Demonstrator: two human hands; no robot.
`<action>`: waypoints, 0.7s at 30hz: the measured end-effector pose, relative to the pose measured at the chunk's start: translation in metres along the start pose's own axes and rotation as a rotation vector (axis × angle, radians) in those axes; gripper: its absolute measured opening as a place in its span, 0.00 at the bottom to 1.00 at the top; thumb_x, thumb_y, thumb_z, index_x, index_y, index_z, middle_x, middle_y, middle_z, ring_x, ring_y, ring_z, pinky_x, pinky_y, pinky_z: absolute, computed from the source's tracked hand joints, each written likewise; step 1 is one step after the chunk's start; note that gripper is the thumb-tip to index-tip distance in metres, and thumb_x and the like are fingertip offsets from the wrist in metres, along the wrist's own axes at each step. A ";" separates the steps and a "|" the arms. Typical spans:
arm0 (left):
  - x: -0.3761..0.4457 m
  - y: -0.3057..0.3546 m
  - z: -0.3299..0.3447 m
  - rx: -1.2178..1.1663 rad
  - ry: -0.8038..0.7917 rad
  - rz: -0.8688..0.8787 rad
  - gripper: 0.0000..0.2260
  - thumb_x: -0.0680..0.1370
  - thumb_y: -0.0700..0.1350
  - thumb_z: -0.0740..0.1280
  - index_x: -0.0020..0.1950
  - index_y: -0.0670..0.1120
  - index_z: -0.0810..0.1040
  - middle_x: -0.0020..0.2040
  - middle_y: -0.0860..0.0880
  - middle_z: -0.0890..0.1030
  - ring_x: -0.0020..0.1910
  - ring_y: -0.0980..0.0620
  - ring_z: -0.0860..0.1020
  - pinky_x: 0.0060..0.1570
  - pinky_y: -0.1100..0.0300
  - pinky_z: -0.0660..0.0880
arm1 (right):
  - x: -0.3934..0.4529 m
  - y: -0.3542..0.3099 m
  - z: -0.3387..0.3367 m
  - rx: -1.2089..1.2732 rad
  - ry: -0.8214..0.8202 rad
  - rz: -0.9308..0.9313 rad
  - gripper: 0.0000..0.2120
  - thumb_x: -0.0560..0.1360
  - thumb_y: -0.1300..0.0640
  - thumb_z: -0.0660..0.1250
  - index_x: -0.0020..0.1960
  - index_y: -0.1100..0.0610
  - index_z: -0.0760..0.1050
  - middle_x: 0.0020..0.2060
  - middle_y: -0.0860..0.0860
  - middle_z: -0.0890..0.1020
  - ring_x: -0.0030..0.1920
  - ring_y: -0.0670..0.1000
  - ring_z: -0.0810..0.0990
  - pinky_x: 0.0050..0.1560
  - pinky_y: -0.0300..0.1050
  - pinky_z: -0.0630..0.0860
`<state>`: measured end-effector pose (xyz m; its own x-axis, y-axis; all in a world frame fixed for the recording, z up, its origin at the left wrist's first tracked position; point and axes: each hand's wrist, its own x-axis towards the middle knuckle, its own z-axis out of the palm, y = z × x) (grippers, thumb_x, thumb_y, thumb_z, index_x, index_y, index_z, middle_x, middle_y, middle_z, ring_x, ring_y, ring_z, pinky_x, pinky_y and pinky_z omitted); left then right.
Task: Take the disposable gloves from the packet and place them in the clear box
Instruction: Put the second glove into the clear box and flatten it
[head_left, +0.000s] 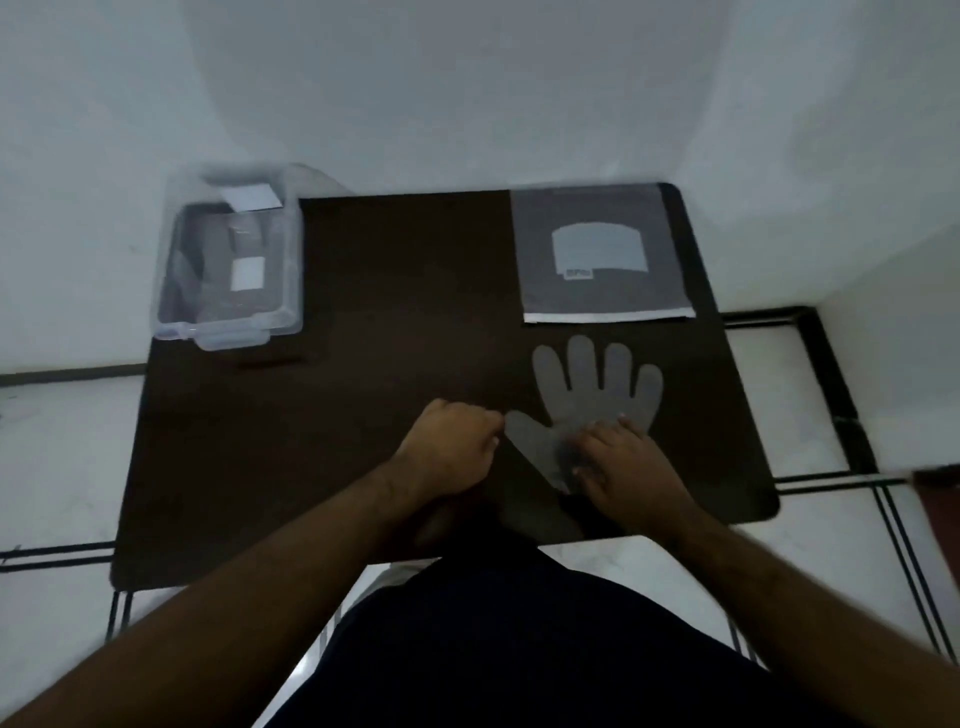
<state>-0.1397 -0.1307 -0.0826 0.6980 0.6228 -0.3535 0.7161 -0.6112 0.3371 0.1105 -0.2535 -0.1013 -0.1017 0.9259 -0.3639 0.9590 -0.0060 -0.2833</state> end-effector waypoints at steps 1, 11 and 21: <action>0.006 0.015 0.007 -0.015 -0.025 0.011 0.09 0.84 0.49 0.61 0.56 0.52 0.81 0.55 0.51 0.85 0.56 0.48 0.82 0.62 0.48 0.74 | -0.011 0.013 0.006 -0.002 -0.013 0.001 0.24 0.82 0.42 0.65 0.75 0.48 0.74 0.72 0.49 0.78 0.74 0.51 0.74 0.83 0.55 0.55; 0.020 0.091 0.073 0.147 -0.107 0.100 0.18 0.85 0.61 0.59 0.62 0.52 0.81 0.66 0.49 0.82 0.67 0.48 0.77 0.70 0.46 0.71 | -0.054 0.059 0.051 -0.233 -0.119 -0.170 0.43 0.67 0.44 0.83 0.78 0.50 0.72 0.74 0.55 0.77 0.73 0.59 0.76 0.78 0.62 0.65; -0.013 0.102 0.093 0.211 -0.069 0.139 0.42 0.74 0.76 0.64 0.79 0.51 0.69 0.73 0.50 0.74 0.69 0.47 0.72 0.70 0.47 0.69 | -0.079 0.046 0.069 -0.150 0.185 -0.318 0.11 0.73 0.55 0.76 0.56 0.49 0.84 0.51 0.48 0.89 0.54 0.53 0.86 0.64 0.56 0.79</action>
<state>-0.0762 -0.2461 -0.1252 0.7826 0.4950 -0.3775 0.5907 -0.7818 0.1994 0.1442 -0.3533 -0.1465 -0.3635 0.9252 -0.1094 0.9168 0.3344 -0.2185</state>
